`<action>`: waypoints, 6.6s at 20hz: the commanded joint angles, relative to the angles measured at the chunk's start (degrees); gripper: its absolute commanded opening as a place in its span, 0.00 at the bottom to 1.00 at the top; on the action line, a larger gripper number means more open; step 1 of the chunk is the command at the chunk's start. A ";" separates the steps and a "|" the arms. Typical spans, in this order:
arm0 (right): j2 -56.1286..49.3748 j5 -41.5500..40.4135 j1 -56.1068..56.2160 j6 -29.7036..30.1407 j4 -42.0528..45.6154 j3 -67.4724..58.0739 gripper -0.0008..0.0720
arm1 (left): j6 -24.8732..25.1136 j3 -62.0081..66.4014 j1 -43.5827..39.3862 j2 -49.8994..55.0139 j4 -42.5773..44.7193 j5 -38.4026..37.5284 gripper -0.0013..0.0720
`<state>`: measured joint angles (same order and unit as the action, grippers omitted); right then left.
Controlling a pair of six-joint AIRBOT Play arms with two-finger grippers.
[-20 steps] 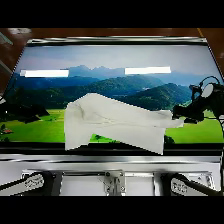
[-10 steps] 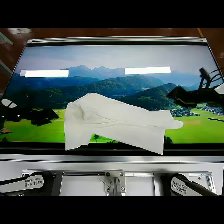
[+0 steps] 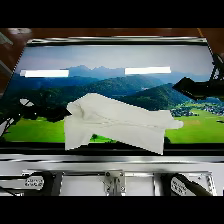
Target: Fold the shirts.
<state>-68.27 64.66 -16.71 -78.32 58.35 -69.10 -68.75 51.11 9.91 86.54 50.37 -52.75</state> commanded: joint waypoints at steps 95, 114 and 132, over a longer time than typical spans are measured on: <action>-9.22 -60.65 20.85 15.63 -9.42 11.78 0.10 | 7.08 9.64 -5.73 -12.48 -4.59 26.34 0.07; -14.71 -24.37 13.20 2.01 -1.90 11.80 0.10 | 5.88 11.43 -2.03 -2.75 7.72 -7.17 0.07; -19.52 -21.84 13.33 -10.62 8.74 11.85 0.10 | 1.40 11.41 -2.93 -0.63 13.73 -12.07 0.07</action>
<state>-86.26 42.70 -3.46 -87.92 66.98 -57.25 -67.29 62.48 7.33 85.86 63.48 -63.70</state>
